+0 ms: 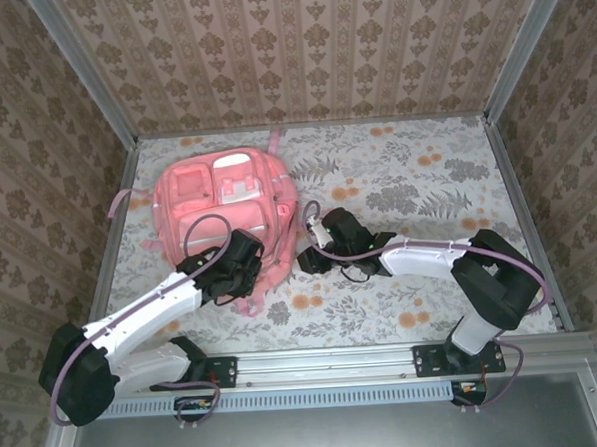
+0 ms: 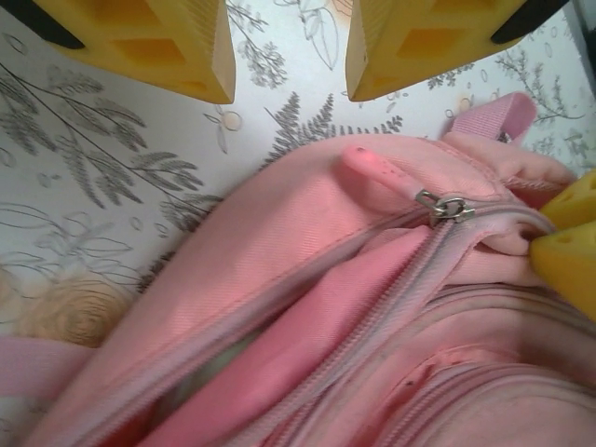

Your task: Pack the student bag

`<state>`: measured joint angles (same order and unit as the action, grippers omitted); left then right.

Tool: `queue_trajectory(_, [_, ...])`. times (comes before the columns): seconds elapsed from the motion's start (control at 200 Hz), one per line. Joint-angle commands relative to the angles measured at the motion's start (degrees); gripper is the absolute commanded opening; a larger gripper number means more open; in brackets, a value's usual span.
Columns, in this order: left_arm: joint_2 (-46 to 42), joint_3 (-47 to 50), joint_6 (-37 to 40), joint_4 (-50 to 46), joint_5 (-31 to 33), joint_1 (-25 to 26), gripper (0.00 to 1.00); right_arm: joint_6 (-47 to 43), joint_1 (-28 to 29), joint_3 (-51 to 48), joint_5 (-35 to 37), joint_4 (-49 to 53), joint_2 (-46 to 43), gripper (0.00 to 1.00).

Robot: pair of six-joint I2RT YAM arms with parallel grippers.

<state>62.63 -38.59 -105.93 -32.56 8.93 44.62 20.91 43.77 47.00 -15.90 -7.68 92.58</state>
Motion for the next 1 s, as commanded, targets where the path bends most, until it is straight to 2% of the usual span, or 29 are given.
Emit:
queue_trajectory(0.0, [-1.18,0.19,-0.43,-2.66,3.09,-0.44,0.06,-2.31,0.27,3.03,-6.35,-2.89,3.4,0.38])
queue_trajectory(0.06, [-2.47,0.22,-0.17,-3.62,3.75,-0.85,0.0,-3.2,0.27,4.54,-7.79,-2.8,5.03,0.38])
queue_trajectory(0.555, [-2.72,0.66,0.3,-3.62,1.78,-2.27,0.0,-5.18,1.18,10.85,-17.92,-3.84,12.75,0.41])
queue_trajectory(0.76, [-2.92,1.15,-0.04,-3.39,1.16,-2.49,0.0,-5.15,1.49,11.23,-20.31,-4.05,14.73,0.38])
queue_trajectory(0.895, [-3.04,1.25,-0.15,-3.3,1.06,-2.52,0.0,-5.57,1.66,11.03,-17.77,-3.49,14.46,0.25])
queue_trajectory(0.995, [-3.21,1.36,-0.1,-3.43,1.03,-2.6,0.0,-5.65,1.64,10.14,-15.25,-3.75,13.24,0.06])
